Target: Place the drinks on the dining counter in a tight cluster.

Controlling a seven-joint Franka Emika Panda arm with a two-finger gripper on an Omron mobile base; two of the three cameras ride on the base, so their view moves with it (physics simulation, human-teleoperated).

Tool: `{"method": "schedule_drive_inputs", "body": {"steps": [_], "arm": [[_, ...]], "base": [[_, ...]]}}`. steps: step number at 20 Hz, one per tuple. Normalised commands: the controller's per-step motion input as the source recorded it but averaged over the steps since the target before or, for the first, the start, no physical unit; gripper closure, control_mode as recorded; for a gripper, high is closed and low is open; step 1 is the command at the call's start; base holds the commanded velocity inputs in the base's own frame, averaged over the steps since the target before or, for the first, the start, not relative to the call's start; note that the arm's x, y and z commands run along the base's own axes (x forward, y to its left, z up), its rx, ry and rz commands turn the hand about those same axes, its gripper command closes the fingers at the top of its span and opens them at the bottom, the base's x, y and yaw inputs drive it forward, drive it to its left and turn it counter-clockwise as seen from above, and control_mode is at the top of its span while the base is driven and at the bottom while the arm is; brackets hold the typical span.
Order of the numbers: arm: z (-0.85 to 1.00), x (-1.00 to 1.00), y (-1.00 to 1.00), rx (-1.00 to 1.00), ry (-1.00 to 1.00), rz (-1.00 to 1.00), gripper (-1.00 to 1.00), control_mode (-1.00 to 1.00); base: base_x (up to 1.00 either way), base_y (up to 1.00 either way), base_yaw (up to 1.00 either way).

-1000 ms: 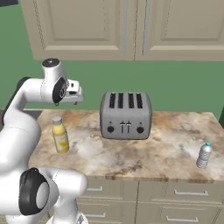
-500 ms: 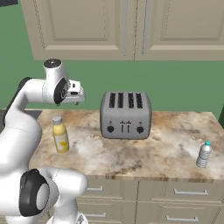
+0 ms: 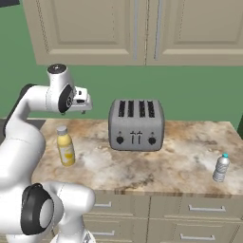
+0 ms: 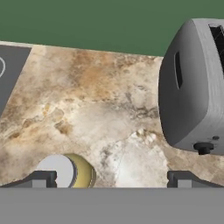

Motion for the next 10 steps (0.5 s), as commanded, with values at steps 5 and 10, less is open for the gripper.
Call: {"method": "schedule_drive_inputs", "body": {"steps": [5, 10], "arm": [[0.00, 0.00, 0.33, 0.00, 0.09, 0.04, -1.00, -1.00], [-0.07, -0.06, 0.27, 0.00, 0.08, 0.11, -1.00, -1.00]], "base": [[0.00, 0.00, 0.00], [0.00, 0.00, 0.00]]}}
